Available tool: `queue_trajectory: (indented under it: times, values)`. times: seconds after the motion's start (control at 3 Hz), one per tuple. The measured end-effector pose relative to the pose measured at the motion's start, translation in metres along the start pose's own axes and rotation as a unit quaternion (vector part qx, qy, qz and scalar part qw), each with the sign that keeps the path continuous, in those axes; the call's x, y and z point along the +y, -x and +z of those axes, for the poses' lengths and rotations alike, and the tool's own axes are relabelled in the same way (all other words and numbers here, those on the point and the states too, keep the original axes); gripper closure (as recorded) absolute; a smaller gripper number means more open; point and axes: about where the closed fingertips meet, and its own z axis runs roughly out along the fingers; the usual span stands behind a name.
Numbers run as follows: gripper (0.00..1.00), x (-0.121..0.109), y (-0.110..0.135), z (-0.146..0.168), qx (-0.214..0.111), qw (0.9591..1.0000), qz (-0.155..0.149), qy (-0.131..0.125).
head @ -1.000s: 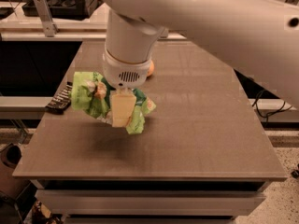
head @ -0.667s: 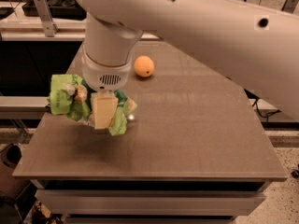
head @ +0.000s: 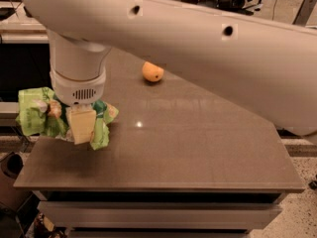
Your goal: Move green rice chip bag near rxbar chocolate
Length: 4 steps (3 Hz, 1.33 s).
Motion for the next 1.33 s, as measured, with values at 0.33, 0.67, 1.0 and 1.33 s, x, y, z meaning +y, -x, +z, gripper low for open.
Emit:
queue_trajectory:
  times: [0.33,0.67,1.0,1.33]
  values:
    - [0.82,0.0004,0.0002,-0.0017,0.0,1.0,0.0,-0.001]
    - [0.57,0.0007,0.0017,-0.0029,0.0,1.0,-0.001,-0.003]
    - [0.36,0.0011,0.0029,-0.004,0.0,1.0,-0.003,-0.004]
    - [0.12,0.0014,0.0042,-0.0052,0.0,1.0,-0.004,-0.005]
